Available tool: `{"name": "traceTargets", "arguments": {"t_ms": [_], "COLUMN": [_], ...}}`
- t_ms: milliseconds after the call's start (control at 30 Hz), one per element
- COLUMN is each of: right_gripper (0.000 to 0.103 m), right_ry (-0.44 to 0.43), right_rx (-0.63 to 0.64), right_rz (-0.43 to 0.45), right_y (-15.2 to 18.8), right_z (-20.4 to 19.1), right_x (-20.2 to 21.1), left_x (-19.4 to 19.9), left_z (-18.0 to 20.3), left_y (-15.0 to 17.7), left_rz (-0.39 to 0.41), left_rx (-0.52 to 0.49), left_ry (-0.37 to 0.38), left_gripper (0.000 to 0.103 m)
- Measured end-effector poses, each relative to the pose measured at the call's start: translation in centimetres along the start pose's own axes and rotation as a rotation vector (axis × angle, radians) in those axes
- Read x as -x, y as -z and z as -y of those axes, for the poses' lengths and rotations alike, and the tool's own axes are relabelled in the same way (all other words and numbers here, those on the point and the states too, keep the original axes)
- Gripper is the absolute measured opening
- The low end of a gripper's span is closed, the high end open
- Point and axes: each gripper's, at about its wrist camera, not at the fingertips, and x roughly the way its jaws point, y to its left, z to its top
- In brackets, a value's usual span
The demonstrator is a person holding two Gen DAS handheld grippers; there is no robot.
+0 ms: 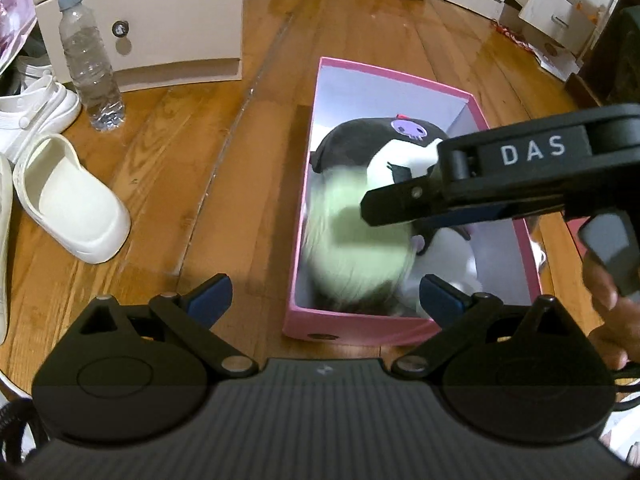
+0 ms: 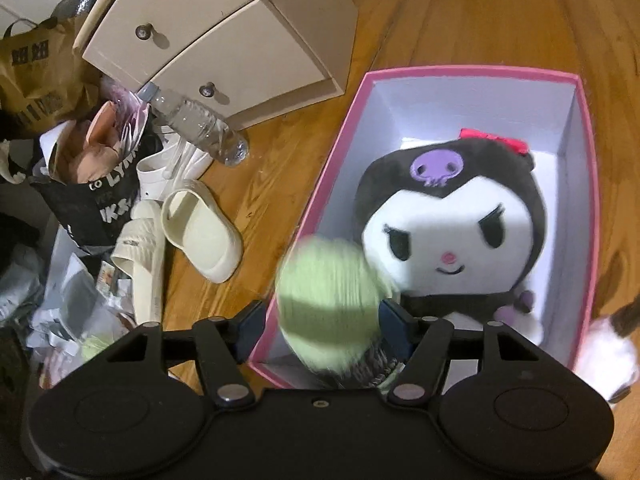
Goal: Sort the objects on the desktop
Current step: 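Lower the yarn ball beside the Kuromi plush and open the right tool, then move the right tool to the white plush with brown tail and grasp it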
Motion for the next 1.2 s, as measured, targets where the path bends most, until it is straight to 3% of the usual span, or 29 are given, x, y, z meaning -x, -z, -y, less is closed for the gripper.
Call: {"name": "traceTargets", "arguments": {"t_ms": [200,400,533,967,1200], "right_gripper": [0.069,0.069,0.069,0.069,0.070], "right_ry": [0.011,0.056,0.102,0.152,0.232], "right_rx": [0.035,0.001,-0.056,-0.122,-0.116], "right_rz": [0.072,0.137,0.165,0.183,0.187], "right_y": [0.7,3.1,3.4,5.0,6.4], "right_z": [0.3,3.5,6.7,11.9,13.8], "right_x": [2.4,6.1,8.4,10.8,11.8], "left_x": [-0.3,0.4,0.7,0.3,-0.3], "left_z": [0.1,1.7,3.6,11.7,14.6], "left_y": [0.1,0.1,0.3,1.9,2.8], "left_rz": [-0.009,0.015,0.026,0.029,-0.001], "left_rx": [0.001,-0.022,-0.066,-0.191,-0.236], "left_ry": [-0.003,0.013,0.063,0.194,0.166], "left_gripper": [0.102,0.102,0.102,0.102,0.102]}}
